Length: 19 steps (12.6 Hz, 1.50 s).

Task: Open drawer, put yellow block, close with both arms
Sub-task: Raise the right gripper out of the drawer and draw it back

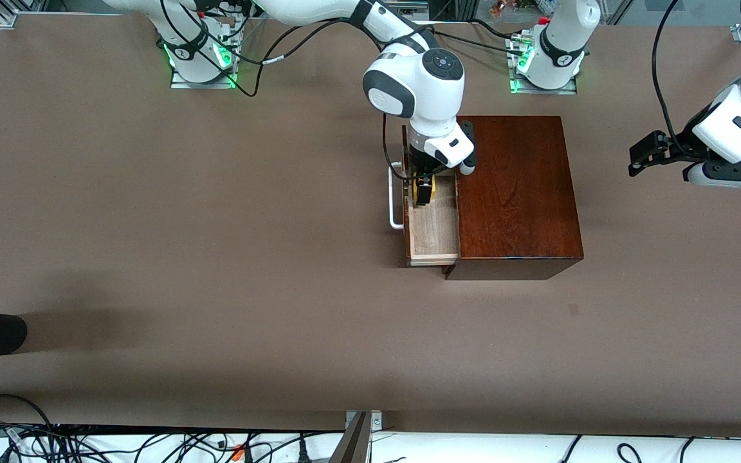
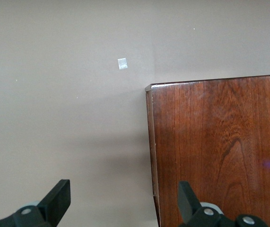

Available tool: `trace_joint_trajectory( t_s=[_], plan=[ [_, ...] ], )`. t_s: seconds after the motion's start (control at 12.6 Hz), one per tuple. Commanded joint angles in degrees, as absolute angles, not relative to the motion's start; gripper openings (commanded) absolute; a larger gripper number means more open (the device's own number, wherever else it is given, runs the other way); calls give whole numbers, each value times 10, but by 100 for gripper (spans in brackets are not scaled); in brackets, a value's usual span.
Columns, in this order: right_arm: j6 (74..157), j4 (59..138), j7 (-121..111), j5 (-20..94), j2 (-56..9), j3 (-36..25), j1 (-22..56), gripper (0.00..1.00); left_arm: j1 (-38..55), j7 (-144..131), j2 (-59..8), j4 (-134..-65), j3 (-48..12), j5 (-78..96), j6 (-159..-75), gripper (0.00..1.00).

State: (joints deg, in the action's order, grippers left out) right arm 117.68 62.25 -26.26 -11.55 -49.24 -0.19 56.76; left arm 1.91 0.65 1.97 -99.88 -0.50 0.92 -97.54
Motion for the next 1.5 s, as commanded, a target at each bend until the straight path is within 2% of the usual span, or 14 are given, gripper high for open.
trace_joint_trajectory(
  t_s=[0.0,0.24,0.4,0.47,0.71,0.87,1.03,1.19,1.43],
  plan=[
    [1122,593,-262,-79,-464,1,553,100,24,2,25,-986,-8,-1,-958,100],
    [1039,536,-249,-56,-438,3,545,100,26,2,25,-984,-8,-1,-957,100],
    [986,536,-228,-34,-390,1,519,100,27,5,12,-970,-11,4,-949,100],
    [956,536,-228,-29,-365,1,485,100,28,7,4,-956,-11,4,-924,100],
    [948,537,-228,-14,-311,-1,379,100,39,11,-14,-922,-25,6,-876,100],
    [887,543,-237,-14,-278,-47,330,100,40,13,-21,-922,-40,6,-875,100],
    [848,546,-252,3,-245,-64,287,100,49,66,-53,-918,-45,32,-880,100],
    [840,586,-229,27,-205,-105,281,100,67,120,-93,-893,-57,40,-881,100],
    [874,744,-220,62,-94,-167,281,100,139,185,-167,-819,-86,55,-885,100]
  ],
)
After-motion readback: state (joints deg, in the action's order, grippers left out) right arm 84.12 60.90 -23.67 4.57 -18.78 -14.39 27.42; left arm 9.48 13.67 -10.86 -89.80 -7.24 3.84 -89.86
